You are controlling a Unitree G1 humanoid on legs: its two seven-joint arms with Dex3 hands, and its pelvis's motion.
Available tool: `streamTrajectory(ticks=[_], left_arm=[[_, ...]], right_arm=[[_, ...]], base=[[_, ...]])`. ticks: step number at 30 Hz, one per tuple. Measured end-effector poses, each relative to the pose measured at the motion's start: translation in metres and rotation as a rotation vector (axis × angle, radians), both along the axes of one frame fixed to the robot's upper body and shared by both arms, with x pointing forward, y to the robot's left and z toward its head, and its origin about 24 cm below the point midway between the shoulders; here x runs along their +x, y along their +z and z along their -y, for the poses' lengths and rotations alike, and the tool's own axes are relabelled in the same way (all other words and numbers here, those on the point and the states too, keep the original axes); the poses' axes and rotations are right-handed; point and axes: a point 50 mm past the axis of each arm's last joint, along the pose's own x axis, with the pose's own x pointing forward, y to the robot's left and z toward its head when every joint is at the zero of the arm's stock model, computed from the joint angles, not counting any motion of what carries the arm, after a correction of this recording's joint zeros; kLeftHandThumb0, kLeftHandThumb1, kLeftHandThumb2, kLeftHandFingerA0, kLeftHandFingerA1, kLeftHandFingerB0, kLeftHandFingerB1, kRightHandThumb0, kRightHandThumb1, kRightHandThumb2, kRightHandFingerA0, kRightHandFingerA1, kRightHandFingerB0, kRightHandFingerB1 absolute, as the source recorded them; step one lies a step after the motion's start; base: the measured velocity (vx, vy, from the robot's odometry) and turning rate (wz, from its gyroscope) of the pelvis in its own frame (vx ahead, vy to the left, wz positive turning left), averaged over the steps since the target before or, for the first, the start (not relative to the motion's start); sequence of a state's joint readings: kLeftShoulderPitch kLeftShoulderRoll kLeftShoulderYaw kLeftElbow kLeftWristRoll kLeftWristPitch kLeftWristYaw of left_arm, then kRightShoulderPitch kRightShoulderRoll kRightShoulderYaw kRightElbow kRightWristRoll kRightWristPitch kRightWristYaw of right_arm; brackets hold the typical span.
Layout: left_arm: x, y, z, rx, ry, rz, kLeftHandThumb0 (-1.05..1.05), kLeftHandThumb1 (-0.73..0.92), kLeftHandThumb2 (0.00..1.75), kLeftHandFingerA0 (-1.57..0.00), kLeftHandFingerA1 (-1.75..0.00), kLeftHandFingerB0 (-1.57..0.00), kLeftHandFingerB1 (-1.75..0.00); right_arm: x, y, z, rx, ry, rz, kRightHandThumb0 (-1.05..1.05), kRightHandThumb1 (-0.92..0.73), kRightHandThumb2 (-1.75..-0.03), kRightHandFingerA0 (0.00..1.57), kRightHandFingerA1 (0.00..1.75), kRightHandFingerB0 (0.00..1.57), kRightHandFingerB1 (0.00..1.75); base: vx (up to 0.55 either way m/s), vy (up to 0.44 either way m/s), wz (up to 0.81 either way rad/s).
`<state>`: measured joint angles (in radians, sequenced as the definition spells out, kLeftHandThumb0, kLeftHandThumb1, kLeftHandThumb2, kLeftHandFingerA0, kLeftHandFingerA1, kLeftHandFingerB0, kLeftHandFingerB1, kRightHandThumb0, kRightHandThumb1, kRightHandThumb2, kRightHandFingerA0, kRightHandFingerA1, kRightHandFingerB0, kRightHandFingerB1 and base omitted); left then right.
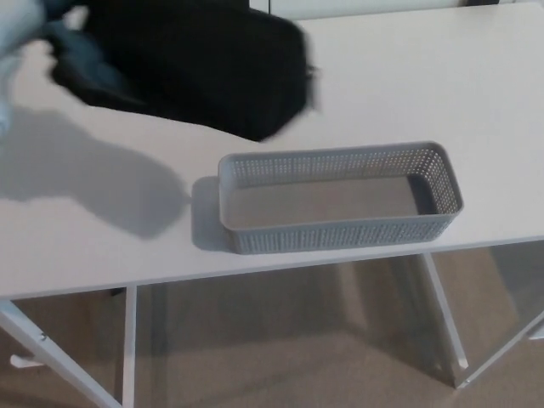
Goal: The robot walk towards a table in front and pick up a black pencil case on the left hand side and put the pencil case into a small container on the right hand side
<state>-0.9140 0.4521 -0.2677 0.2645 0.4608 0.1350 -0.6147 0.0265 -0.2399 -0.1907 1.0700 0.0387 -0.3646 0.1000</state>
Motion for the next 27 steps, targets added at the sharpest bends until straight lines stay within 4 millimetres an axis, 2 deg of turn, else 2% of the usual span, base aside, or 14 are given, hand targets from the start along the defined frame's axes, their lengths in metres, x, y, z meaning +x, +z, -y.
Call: streamTrajectory(ticks=[2,7,14,15,16,17,18,19,20,21,22,24,25,27], left_arm=[[-0.002,-0.003,0.021,-0.019,-0.052,-0.017,-0.18,0.65,0.52,-0.65,-1.75,-0.53,-1.60],[-0.004,-0.011,0.060,-0.061,-0.120,-0.078,-0.17,0.63,0.54,-0.67,-1.75,-0.40,-1.70],[0.002,-0.020,0.091,-0.123,-0.113,-0.179,-0.18,0.62,0.56,-0.72,-1.75,-0.54,-1.67],[0.003,-0.022,0.093,-0.132,-0.107,-0.195,-0.15,0.62,0.53,-0.76,-1.74,-0.62,-1.31],[0.003,-0.025,0.097,-0.158,-0.099,-0.217,-0.15,0.62,0.53,-0.76,-1.74,-0.62,-1.31],[0.004,-0.027,0.099,-0.178,-0.092,-0.231,-0.19,0.46,0.83,-1.09,-1.33,-0.58,-0.77],[0.004,-0.028,0.101,-0.206,-0.084,-0.247,-0.10,0.63,0.56,-0.77,-1.69,-0.42,-0.48],[0.005,-0.029,0.102,-0.233,-0.075,-0.263,-0.20,0.65,0.54,-0.81,-1.73,-0.31,-0.42],[0.006,-0.031,0.103,-0.263,-0.065,-0.281,-0.20,0.65,0.54,-0.81,-1.73,-0.31,-0.42],[0.007,-0.032,0.104,-0.288,-0.055,-0.294,-0.15,0.62,0.58,-0.82,-1.61,-0.23,-0.36],[0.007,-0.033,0.105,-0.316,-0.044,-0.309,-0.15,0.40,0.88,-1.05,-1.23,-0.05,-0.47],[0.009,-0.037,0.105,-0.365,-0.017,-0.342,-0.15,0.41,0.89,-1.04,-1.22,-0.05,-0.47],[0.010,-0.039,0.105,-0.390,-0.003,-0.359,-0.14,0.57,0.60,-0.78,-1.57,-0.08,-0.34],[0.012,-0.043,0.106,-0.438,0.027,-0.390,-0.16,0.56,0.65,-0.78,-1.44,-0.08,-0.20]], right_arm=[[0.000,0.000,0.000,0.000,0.000,-0.001,-0.33,-0.53,-0.56,0.45,0.42,0.27,0.33],[0.001,0.000,0.000,0.000,0.002,0.002,-0.37,-0.52,-0.56,0.45,0.41,0.27,0.33],[0.003,0.000,-0.002,-0.004,0.017,0.000,-0.39,-0.53,-0.57,0.47,0.42,0.29,0.34],[0.003,0.000,-0.002,-0.005,0.018,0.000,-0.38,-0.53,-0.57,0.47,0.42,0.28,0.34],[0.003,0.000,-0.003,-0.006,0.020,-0.001,-0.38,-0.53,-0.57,0.47,0.42,0.28,0.34],[0.003,0.000,-0.003,-0.006,0.022,-0.002,-0.38,-0.53,-0.57,0.47,0.42,0.29,0.34],[0.003,0.000,-0.003,-0.007,0.024,-0.002,-0.37,-0.52,-0.55,0.47,0.42,0.28,0.34],[0.004,0.000,-0.003,-0.007,0.026,-0.002,-0.37,-0.52,-0.55,0.47,0.42,0.28,0.34],[0.004,0.000,-0.003,-0.007,0.027,-0.002,-0.37,-0.52,-0.55,0.47,0.42,0.28,0.34],[0.004,0.000,-0.004,-0.007,0.028,-0.002,-0.38,-0.52,-0.55,0.47,0.42,0.29,0.34],[0.004,0.000,-0.004,-0.007,0.028,-0.003,-0.37,-0.53,-0.56,0.47,0.41,0.29,0.33],[0.004,0.000,-0.004,-0.007,0.030,-0.003,-0.36,-0.53,-0.56,0.47,0.41,0.29,0.33],[0.004,0.000,-0.004,-0.007,0.030,-0.003,-0.37,-0.53,-0.56,0.47,0.41,0.29,0.33],[0.004,0.000,-0.004,-0.007,0.031,-0.003,-0.39,-0.53,-0.57,0.47,0.42,0.29,0.34]], base=[[0.00,0.000,0.00],[0.00,0.000,0.00],[0.00,0.000,0.00],[0.00,0.000,0.00],[0.00,0.000,0.00],[0.00,0.000,0.00],[0.00,0.000,0.00],[0.00,0.000,0.00],[0.00,0.000,0.00],[0.00,0.000,0.00],[0.00,0.000,0.00],[0.00,0.000,0.00],[0.00,0.000,0.00],[0.00,0.000,0.00]])
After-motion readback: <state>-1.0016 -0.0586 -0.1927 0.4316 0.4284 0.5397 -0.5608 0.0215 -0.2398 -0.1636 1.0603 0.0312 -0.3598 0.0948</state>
